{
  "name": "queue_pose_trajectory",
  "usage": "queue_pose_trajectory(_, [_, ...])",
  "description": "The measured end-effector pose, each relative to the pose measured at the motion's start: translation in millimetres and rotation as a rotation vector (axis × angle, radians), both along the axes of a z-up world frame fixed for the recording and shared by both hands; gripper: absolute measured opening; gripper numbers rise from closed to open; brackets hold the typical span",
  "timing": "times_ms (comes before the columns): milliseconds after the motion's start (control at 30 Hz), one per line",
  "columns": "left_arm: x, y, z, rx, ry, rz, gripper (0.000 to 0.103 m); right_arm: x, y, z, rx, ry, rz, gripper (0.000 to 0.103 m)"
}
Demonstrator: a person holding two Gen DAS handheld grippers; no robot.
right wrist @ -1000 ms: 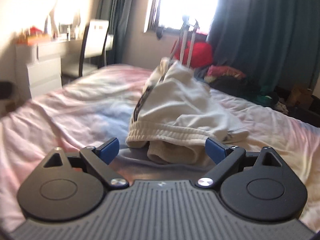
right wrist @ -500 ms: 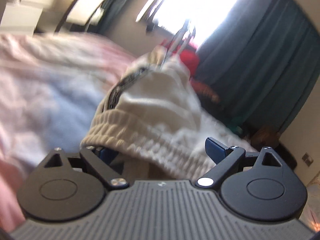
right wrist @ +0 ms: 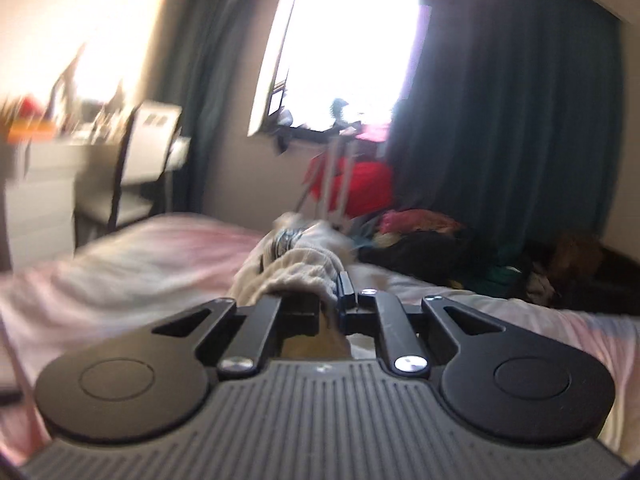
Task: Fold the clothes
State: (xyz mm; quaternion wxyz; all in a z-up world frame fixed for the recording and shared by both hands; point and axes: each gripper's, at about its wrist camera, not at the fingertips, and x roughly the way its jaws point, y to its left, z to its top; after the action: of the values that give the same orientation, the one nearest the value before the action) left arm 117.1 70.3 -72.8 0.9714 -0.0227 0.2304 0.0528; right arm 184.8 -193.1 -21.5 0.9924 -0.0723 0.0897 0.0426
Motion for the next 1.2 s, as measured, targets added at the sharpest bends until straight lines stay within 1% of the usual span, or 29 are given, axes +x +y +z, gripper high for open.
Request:
queue_pose_trajectory(67, [-3, -9, 0, 0.026, -0.013, -0.028, 0.103, -7, -39, 22, 0.108, -0.014, -0.046, 0.010])
queue_pose_trajectory(133, [-7, -17, -1, 0.035, -0.020, -0.070, 0.103, -17, -80, 38, 0.233, -0.024, -0.102, 0.010])
queue_pose_trajectory(200, [-9, -25, -3, 0.032, -0.015, -0.114, 0.103, -31, -120, 44, 0.349, -0.031, -0.165, 0.010])
queue_pose_trajectory(233, [-10, -28, -3, 0.025, -0.005, -0.134, 0.103, -39, -139, 41, 0.397, -0.024, -0.198, 0.010])
queue_pose_trajectory(267, [-10, -32, -4, 0.017, 0.005, -0.154, 0.103, -46, -156, 36, 0.442, -0.011, -0.232, 0.010])
queue_pose_trajectory(333, [-11, -36, -7, -0.023, 0.025, -0.202, 0.103, -53, -184, 13, 0.498, 0.068, -0.299, 0.010])
queue_pose_trajectory(433, [-9, -47, -12, -0.055, 0.071, -0.248, 0.103, -54, -214, -33, 0.538, 0.262, -0.413, 0.010])
queue_pose_trajectory(467, [-8, -52, -14, -0.070, 0.089, -0.262, 0.103, -51, -224, -46, 0.600, 0.325, -0.439, 0.010])
queue_pose_trajectory(500, [-7, -57, -15, -0.088, 0.109, -0.275, 0.103, -52, -236, -55, 0.679, 0.362, -0.446, 0.010])
queue_pose_trajectory(533, [-6, -61, -16, -0.115, 0.126, -0.289, 0.103, -53, -246, -62, 0.750, 0.391, -0.451, 0.010])
queue_pose_trajectory(600, [-1, -74, -17, -0.186, 0.167, -0.315, 0.103, -52, -254, -64, 0.820, 0.375, -0.445, 0.010])
queue_pose_trajectory(667, [8, -90, -20, -0.264, 0.224, -0.347, 0.101, -53, -245, -60, 0.790, 0.322, -0.439, 0.010])
queue_pose_trajectory(733, [20, -109, -24, -0.342, 0.289, -0.367, 0.099, -55, -245, -59, 0.772, 0.297, -0.438, 0.010])
queue_pose_trajectory(833, [41, -140, -38, -0.443, 0.363, -0.403, 0.095, -53, -247, -63, 0.773, 0.303, -0.449, 0.010])
queue_pose_trajectory(867, [47, -150, -43, -0.462, 0.379, -0.410, 0.094, -53, -248, -65, 0.773, 0.305, -0.453, 0.010])
queue_pose_trajectory(967, [62, -179, -52, -0.420, 0.390, -0.390, 0.091, -51, -252, -67, 0.790, 0.302, -0.449, 0.010])
queue_pose_trajectory(1000, [65, -185, -51, -0.392, 0.384, -0.384, 0.086, -52, -252, -67, 0.794, 0.297, -0.442, 0.010])
queue_pose_trajectory(1033, [68, -191, -50, -0.361, 0.378, -0.378, 0.072, -53, -252, -65, 0.793, 0.289, -0.435, 0.010])
queue_pose_trajectory(1067, [72, -196, -48, -0.331, 0.371, -0.373, 0.061, -53, -251, -64, 0.786, 0.280, -0.431, 0.011])
queue_pose_trajectory(1100, [75, -196, -45, -0.325, 0.376, -0.368, 0.042, -52, -250, -64, 0.776, 0.275, -0.431, 0.011])
queue_pose_trajectory(1133, [78, -194, -42, -0.329, 0.384, -0.364, 0.028, -51, -249, -64, 0.770, 0.273, -0.430, 0.011])
queue_pose_trajectory(1167, [81, -188, -39, -0.352, 0.393, -0.357, 0.023, -50, -249, -65, 0.775, 0.279, -0.429, 0.011])
queue_pose_trajectory(1200, [82, -180, -34, -0.373, 0.392, -0.341, 0.021, -49, -249, -66, 0.781, 0.285, -0.428, 0.011])
